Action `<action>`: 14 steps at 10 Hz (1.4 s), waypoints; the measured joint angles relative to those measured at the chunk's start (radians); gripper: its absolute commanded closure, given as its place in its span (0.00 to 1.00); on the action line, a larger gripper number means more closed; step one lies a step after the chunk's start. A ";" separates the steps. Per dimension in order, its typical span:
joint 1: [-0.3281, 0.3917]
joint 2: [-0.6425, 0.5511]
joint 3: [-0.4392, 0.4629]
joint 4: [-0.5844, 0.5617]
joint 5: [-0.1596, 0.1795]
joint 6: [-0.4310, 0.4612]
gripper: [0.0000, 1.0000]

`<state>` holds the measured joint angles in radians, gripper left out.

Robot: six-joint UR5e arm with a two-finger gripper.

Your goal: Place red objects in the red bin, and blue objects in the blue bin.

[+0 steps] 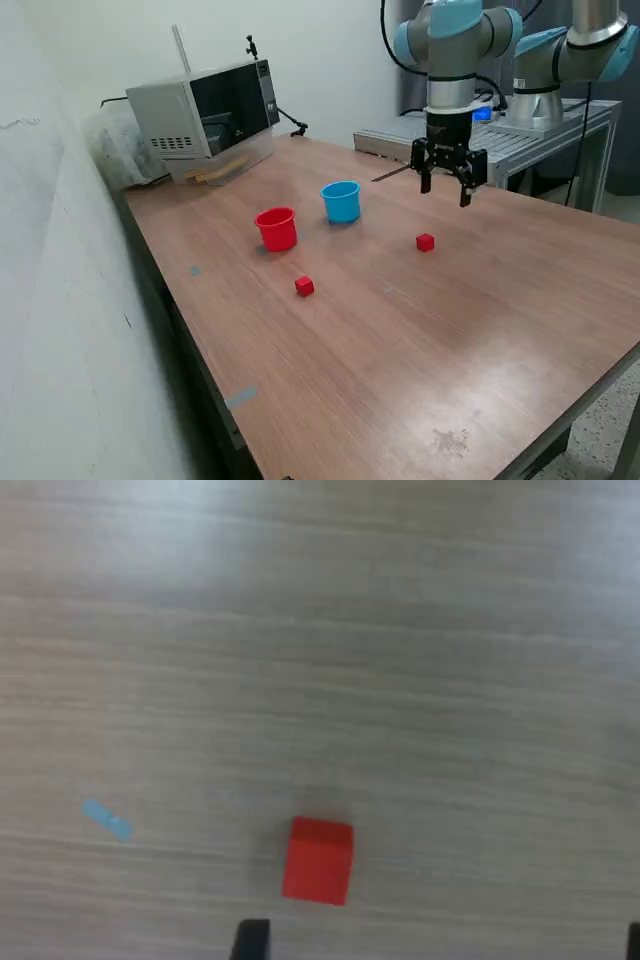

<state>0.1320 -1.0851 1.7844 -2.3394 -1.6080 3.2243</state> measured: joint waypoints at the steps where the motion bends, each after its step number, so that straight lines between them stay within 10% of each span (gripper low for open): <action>1: -0.007 0.032 -0.010 -0.021 0.000 -0.001 0.00; 14: -0.092 0.142 0.003 -0.128 0.028 -0.001 0.00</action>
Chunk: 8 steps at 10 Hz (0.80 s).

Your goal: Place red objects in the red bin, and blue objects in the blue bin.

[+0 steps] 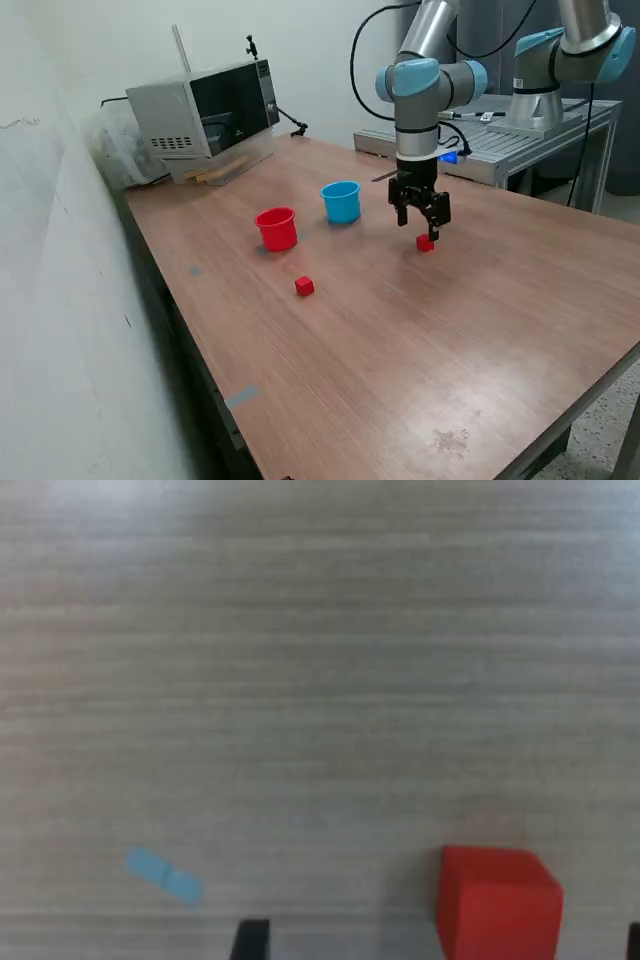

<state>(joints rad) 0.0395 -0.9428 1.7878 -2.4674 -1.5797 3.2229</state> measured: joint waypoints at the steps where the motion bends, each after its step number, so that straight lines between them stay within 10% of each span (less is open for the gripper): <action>1: 0.001 -0.001 0.009 -0.004 0.004 0.000 0.00; 6: 0.016 -0.004 0.023 -0.016 0.013 -0.012 0.00; 7: 0.020 -0.005 0.021 -0.017 0.014 -0.014 1.00; 8: 0.021 -0.005 0.020 -0.018 0.015 -0.015 1.00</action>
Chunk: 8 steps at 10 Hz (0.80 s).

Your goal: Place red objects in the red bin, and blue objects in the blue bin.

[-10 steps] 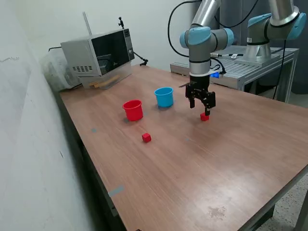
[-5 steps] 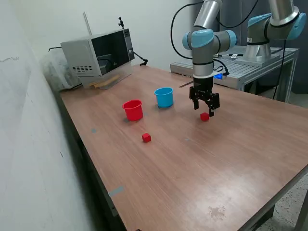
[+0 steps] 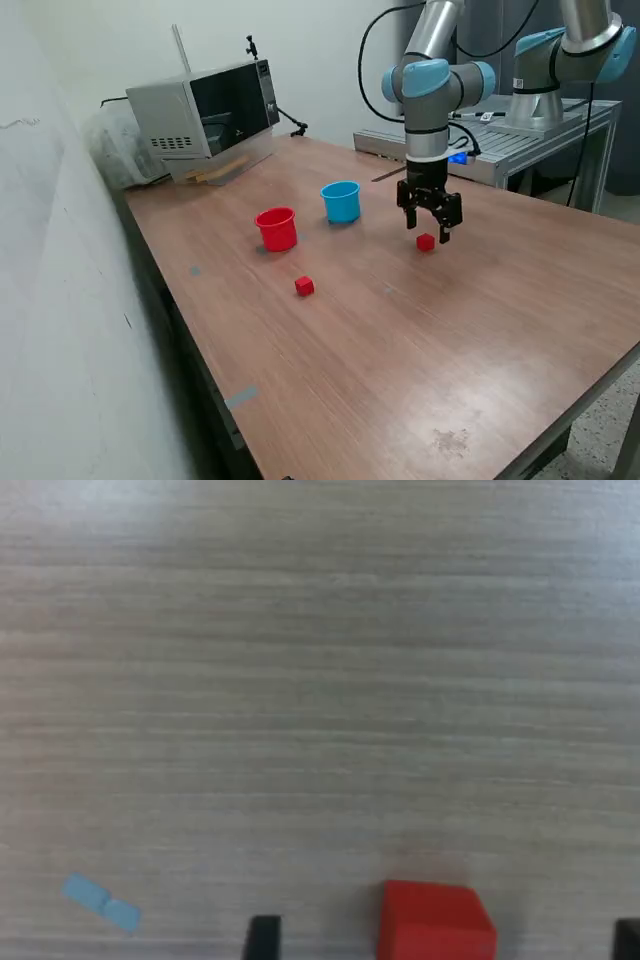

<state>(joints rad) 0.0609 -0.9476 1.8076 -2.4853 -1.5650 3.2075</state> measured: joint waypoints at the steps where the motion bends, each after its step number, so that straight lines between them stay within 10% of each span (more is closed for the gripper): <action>1: 0.001 0.000 0.000 -0.001 0.001 -0.001 1.00; 8: 0.001 -0.003 0.005 -0.003 0.018 -0.025 1.00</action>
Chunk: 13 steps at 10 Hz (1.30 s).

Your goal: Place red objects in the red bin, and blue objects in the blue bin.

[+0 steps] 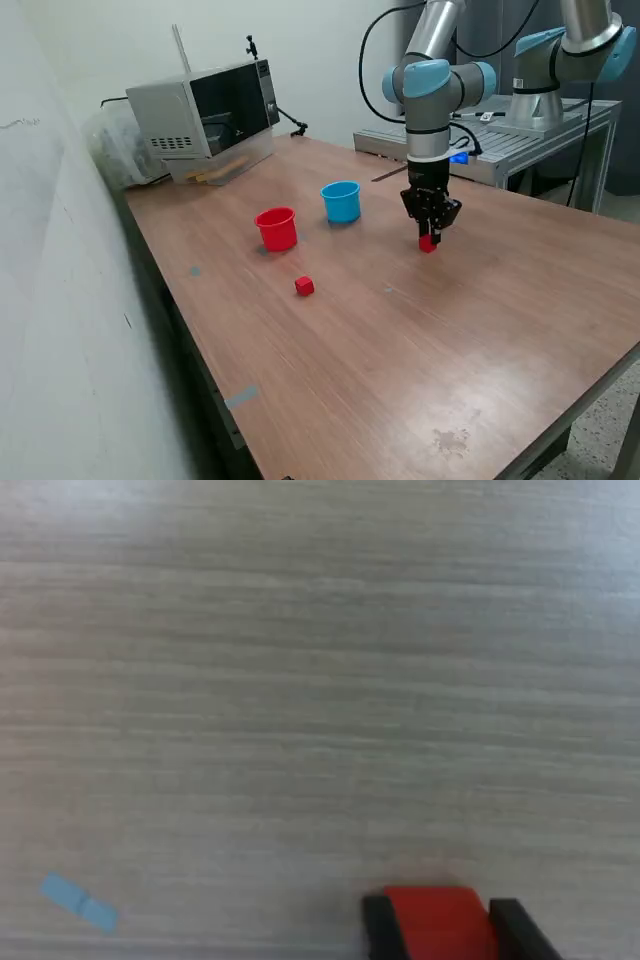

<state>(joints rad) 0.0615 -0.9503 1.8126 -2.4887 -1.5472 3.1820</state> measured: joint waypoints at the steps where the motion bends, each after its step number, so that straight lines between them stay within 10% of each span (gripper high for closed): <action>1: -0.001 -0.012 -0.002 0.003 0.002 -0.014 1.00; 6: -0.025 -0.200 -0.029 0.092 0.005 -0.094 1.00; 13: -0.177 -0.162 -0.333 0.171 -0.002 -0.131 1.00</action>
<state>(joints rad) -0.1158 -1.1128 1.4798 -2.3176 -1.5493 3.0509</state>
